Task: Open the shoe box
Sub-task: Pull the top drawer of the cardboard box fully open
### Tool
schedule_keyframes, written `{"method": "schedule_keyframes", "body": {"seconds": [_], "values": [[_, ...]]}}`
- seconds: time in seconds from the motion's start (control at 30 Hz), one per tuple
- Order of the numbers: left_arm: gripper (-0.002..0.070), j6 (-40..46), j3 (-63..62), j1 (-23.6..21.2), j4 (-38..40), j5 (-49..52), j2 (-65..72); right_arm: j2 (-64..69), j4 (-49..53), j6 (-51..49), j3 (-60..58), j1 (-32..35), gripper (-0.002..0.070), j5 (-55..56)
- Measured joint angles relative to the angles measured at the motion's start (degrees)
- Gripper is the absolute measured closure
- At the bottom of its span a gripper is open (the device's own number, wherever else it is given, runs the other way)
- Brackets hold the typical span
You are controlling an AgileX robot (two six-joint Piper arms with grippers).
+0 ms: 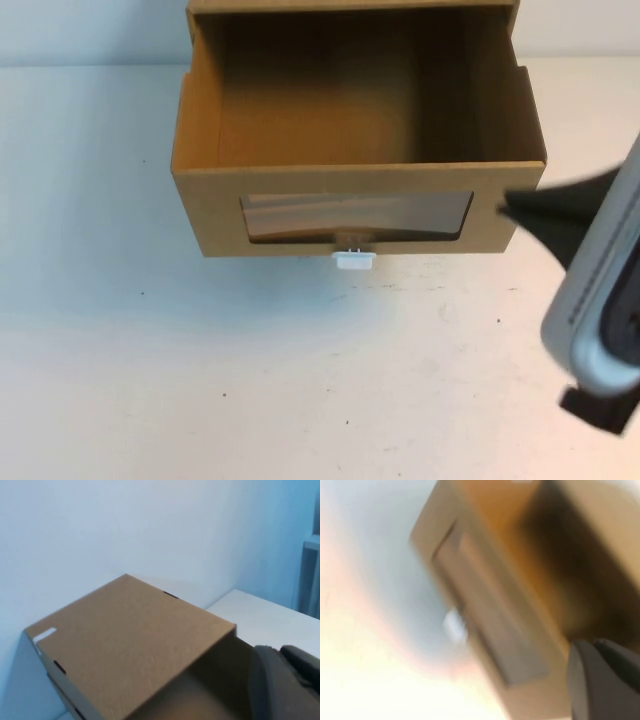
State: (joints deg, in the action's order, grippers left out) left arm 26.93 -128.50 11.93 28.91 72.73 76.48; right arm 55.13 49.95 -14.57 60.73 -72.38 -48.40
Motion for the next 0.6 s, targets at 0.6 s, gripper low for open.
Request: {"method": "schedule_keyframes", "body": {"seconds": [0.6], "values": [[0.068, -3.0, 73.6, 0.0, -10.6, -23.6, -52.3, 0.0, -12.4, 9.9, 0.2, 0.0, 0.0689, -1.0]]}}
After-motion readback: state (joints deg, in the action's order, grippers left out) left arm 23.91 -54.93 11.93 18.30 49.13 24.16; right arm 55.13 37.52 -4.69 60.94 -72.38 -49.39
